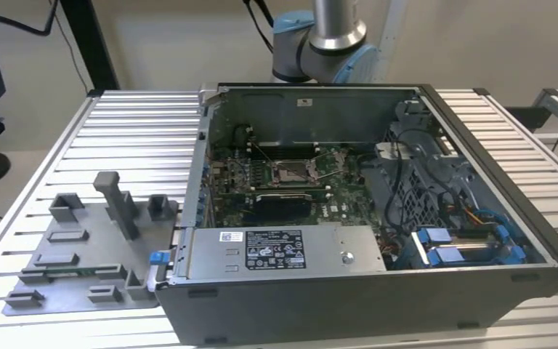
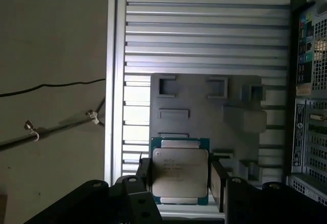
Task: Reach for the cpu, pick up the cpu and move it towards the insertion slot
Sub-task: 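Pick up the cpu and move it towards the insertion slot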
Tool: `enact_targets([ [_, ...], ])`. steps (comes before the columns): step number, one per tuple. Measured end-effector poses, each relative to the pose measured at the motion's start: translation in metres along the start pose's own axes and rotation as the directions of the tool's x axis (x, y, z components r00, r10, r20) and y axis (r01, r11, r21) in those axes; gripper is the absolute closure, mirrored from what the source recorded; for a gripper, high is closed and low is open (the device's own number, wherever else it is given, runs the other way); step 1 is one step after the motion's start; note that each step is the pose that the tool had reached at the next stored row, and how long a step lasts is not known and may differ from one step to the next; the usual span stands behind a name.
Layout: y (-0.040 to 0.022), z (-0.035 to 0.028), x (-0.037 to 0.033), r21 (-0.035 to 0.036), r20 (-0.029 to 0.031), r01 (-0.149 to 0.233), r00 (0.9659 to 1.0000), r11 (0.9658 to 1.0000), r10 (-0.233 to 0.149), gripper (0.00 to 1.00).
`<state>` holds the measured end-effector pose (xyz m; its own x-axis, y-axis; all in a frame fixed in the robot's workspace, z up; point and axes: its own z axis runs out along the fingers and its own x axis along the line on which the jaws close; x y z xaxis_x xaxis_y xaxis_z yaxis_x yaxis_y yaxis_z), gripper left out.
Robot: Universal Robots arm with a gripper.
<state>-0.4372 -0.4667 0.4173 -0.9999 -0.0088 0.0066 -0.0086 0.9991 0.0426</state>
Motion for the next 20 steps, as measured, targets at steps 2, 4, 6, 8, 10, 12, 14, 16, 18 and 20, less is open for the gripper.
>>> enact_targets([
  [2, 0.0000, -0.0002, -0.0002, -0.0001, 0.0001, 0.000, 1.0000, 1.0000, 0.000, 1.00],
  [4, -0.0001, -0.0009, -0.0016, -0.0002, 0.0003, 0.000, 1.0000, 1.0000, 0.000, 1.00],
  [6, 0.0000, -0.0028, -0.0036, -0.0001, 0.0000, 0.000, 1.0000, 1.0000, 0.000, 1.00],
  [8, 0.0001, -0.0057, -0.0053, -0.0001, 0.0001, 0.000, 1.0000, 1.0000, 0.000, 1.00],
  [10, 0.0002, -0.0075, -0.0074, -0.0002, 0.0003, 0.000, 1.0000, 1.0000, 0.000, 1.00],
  [12, 0.0002, -0.0083, -0.0108, -0.0001, -0.0003, 0.000, 1.0000, 1.0000, 0.000, 1.00],
  [14, 0.0002, -0.0087, -0.0151, -0.0002, -0.0007, 0.000, 1.0000, 1.0000, 0.000, 1.00],
  [16, 0.0002, -0.0090, -0.0194, -0.0002, -0.0012, 0.000, 1.0000, 1.0000, 0.000, 1.00],
  [18, 0.0001, -0.0092, -0.0244, -0.0002, -0.0023, 0.000, 1.0000, 1.0000, 0.000, 1.00],
  [20, 0.0001, -0.0094, -0.0299, -0.0001, -0.0041, 0.000, 1.0000, 1.0000, 0.000, 1.00],
])
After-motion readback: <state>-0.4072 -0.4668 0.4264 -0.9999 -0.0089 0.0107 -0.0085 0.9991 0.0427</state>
